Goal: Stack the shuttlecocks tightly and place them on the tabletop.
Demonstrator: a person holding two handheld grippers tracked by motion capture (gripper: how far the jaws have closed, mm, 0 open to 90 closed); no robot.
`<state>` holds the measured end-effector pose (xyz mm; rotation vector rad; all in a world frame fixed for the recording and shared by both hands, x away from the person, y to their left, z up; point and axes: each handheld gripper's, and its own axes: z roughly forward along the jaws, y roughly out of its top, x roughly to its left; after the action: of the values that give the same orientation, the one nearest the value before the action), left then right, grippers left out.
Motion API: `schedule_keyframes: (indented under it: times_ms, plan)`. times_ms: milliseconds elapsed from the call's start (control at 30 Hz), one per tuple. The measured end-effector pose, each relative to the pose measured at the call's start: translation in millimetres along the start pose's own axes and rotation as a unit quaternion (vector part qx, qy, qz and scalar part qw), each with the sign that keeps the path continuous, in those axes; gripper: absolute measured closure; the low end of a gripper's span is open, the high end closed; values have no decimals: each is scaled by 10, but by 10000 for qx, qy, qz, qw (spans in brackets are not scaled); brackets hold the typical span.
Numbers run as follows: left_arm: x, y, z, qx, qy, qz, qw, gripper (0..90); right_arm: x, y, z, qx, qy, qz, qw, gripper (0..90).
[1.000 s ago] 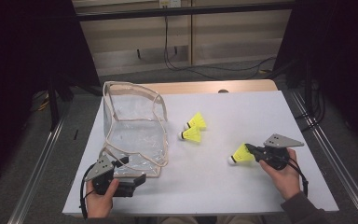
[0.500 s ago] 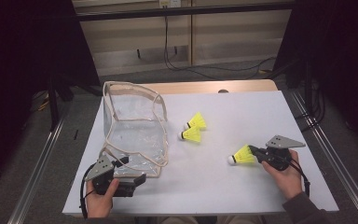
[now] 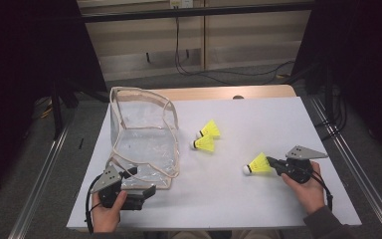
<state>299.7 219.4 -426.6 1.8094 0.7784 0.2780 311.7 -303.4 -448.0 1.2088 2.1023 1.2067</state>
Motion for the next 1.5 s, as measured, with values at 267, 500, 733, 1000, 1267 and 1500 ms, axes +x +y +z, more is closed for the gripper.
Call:
schedule_keyframes:
  times_ms: [267,500,733,1000,1267,1500]
  plan:
    - [-4,2,1,3,18,-4,10000,27,-14,-11,-20,6,6,63,10000,900]
    - [-4,0,1,-4,11,-4,10000,27,-12,-4,-35,-19,11,57,10000,900]
    - [-3,1,0,3,11,-2,10000,27,-27,-2,-61,-39,23,85,10000,900]
    - [-5,1,1,3,20,-4,10000,27,-57,13,-110,-65,16,122,9999,900]
    - [-5,1,1,2,20,-6,10000,27,-51,51,-161,-71,47,91,9999,890]
    - [-5,2,1,5,23,-4,10000,26,-51,105,-224,-143,25,93,9999,843]
